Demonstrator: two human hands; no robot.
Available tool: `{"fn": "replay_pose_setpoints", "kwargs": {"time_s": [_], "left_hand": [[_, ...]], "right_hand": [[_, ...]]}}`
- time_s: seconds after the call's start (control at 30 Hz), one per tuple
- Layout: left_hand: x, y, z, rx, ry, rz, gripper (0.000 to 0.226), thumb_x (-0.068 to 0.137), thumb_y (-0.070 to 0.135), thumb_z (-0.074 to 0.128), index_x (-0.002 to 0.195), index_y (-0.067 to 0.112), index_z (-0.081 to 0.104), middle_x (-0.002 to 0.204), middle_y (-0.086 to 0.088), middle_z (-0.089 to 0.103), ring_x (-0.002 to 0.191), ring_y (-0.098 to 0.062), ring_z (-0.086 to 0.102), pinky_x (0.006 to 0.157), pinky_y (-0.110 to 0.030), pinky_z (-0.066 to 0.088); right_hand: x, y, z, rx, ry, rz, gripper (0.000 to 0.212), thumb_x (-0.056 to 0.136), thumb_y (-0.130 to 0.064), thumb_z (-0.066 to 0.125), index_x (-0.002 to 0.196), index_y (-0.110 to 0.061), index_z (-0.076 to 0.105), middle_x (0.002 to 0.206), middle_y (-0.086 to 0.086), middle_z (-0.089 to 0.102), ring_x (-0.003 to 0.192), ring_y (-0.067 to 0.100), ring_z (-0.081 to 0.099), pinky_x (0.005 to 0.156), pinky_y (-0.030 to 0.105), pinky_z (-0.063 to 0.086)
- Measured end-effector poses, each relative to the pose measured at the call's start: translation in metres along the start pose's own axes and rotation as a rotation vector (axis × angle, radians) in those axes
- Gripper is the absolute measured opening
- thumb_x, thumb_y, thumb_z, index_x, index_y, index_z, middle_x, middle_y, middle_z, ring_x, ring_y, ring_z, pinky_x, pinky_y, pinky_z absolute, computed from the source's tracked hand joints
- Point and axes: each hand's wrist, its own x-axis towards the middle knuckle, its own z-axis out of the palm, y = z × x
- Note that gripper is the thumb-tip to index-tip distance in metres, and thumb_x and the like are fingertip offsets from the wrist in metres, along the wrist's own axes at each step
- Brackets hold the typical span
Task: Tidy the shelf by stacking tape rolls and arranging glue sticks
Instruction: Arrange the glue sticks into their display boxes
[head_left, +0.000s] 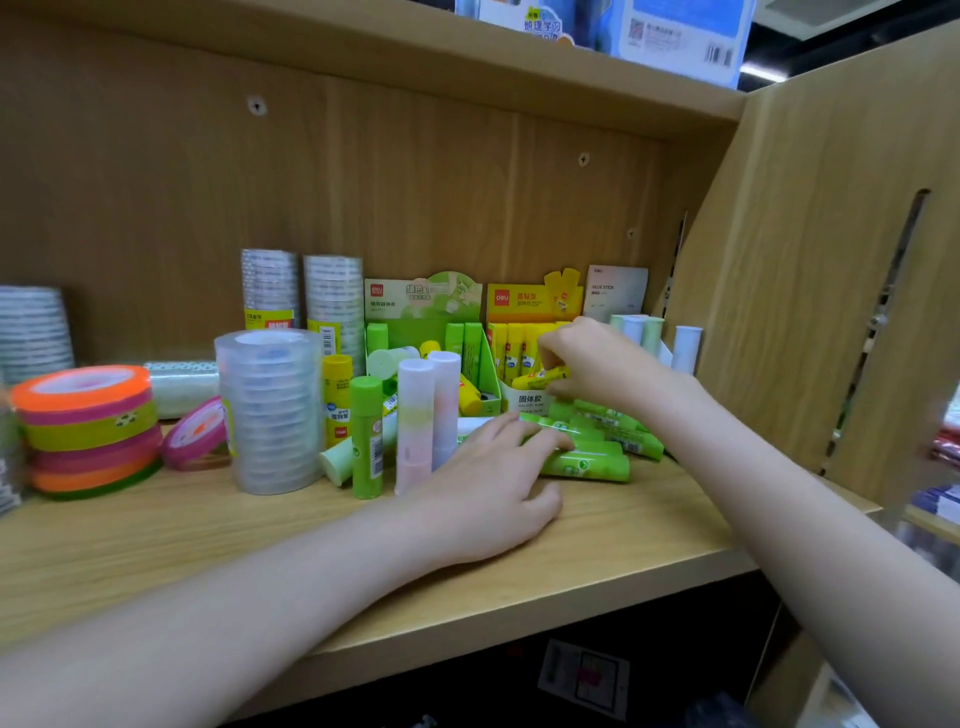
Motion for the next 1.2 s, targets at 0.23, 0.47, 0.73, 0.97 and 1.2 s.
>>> {"fn": "replay_pose_setpoints", "kwargs": {"time_s": [0.23,0.47,0.73,0.97,1.2], "left_hand": [[0.001,-0.001,-0.001,-0.017,-0.002,0.000,0.044,0.096,0.031,0.039,0.139,0.028,0.030,0.150,0.002,0.024,0.142,-0.012,0.002,0.114,-0.027,0.005],[0.000,-0.001,-0.002,-0.025,-0.003,0.003,0.044,0.096,0.030,0.039,0.139,0.028,0.030,0.150,0.002,0.025,0.142,-0.010,0.003,0.113,-0.026,0.005],[-0.001,0.000,-0.003,-0.018,-0.013,0.000,0.044,0.096,0.031,0.039,0.139,0.028,0.030,0.149,0.003,0.025,0.142,-0.009,0.003,0.112,-0.024,0.005],[-0.001,0.000,-0.003,-0.023,-0.020,-0.004,0.044,0.097,0.030,0.039,0.139,0.028,0.029,0.150,0.003,0.024,0.142,-0.009,0.001,0.112,-0.025,0.005],[-0.001,0.000,-0.003,-0.027,-0.015,0.000,0.044,0.097,0.030,0.038,0.140,0.029,0.029,0.150,0.003,0.024,0.142,-0.010,0.001,0.113,-0.026,0.004]], "right_hand": [[0.003,0.009,-0.023,0.647,0.272,0.073,0.051,0.093,-0.005,0.048,0.136,-0.029,0.033,0.098,0.005,0.046,0.076,0.019,0.063,0.069,0.020,0.039],[0.027,0.004,-0.017,0.826,0.423,0.095,0.024,0.092,-0.012,0.050,0.112,-0.024,0.048,0.094,0.002,0.050,0.075,0.018,0.069,0.075,0.033,0.050],[0.031,0.003,-0.012,1.432,0.266,0.210,0.047,0.093,0.003,0.037,0.128,-0.028,0.039,0.111,0.006,0.050,0.088,0.024,0.068,0.074,0.032,0.051],[0.038,0.004,-0.001,0.698,0.310,0.117,0.041,0.078,-0.021,0.073,0.101,-0.020,0.039,0.089,0.010,0.063,0.080,0.024,0.057,0.065,0.031,0.046],[0.042,0.001,0.020,0.364,0.295,0.103,0.024,0.083,-0.031,0.066,0.097,-0.014,0.056,0.098,0.005,0.061,0.106,0.025,0.045,0.088,0.039,0.037]]}}
